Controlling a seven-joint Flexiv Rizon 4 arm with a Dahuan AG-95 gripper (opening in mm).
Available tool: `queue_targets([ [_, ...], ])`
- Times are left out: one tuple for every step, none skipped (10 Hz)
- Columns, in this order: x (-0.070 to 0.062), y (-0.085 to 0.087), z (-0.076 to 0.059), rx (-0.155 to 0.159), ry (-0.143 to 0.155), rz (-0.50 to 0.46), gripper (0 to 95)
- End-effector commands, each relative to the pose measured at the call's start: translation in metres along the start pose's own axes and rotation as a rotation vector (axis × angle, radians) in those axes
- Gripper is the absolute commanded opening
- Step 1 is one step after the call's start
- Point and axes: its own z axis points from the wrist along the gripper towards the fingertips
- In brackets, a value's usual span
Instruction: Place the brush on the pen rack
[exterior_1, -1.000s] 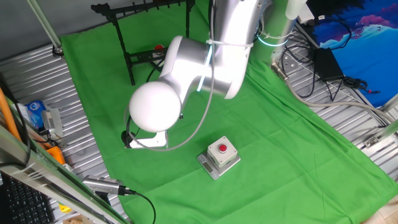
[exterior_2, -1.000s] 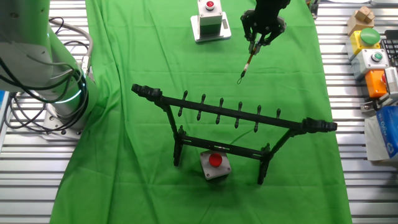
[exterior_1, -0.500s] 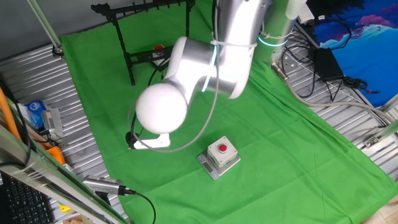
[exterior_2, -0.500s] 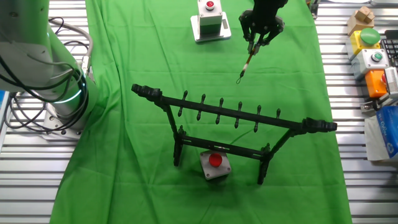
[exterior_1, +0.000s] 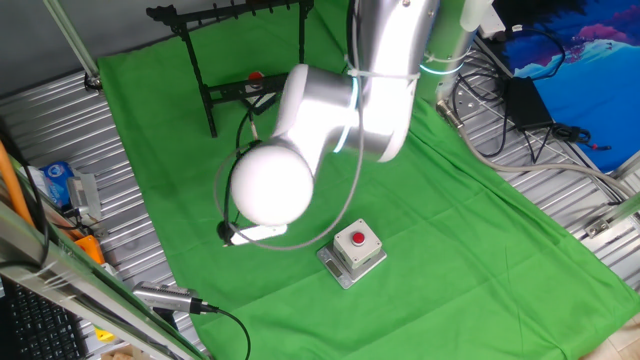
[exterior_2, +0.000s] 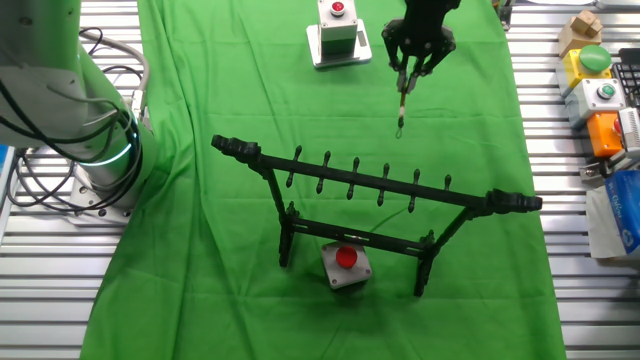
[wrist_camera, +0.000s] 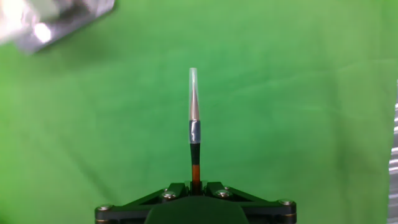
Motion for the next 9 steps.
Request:
queue_targets([
  [0.033, 0.006, 0.003, 0.009, 0.057, -0.056, 0.0],
  [0.04, 0.008, 0.004, 0.011, 0.075, -0.067, 0.0],
  [0.051, 0.01, 0.006, 0.012, 0.096, -0.081, 0.0],
  [0.058, 0.012, 0.008, 0.013, 0.108, -0.086, 0.0],
  [0.065, 0.013, 0.011, 0.012, 0.119, -0.09, 0.0],
  [0.071, 0.015, 0.013, 0.006, 0.137, -0.094, 0.0],
  [0.074, 0.016, 0.014, 0.001, 0.172, -0.096, 0.0],
  [0.078, 0.018, 0.014, 0.002, 0.208, -0.095, 0.0],
  [0.082, 0.02, 0.014, 0.003, 0.237, -0.099, 0.0],
])
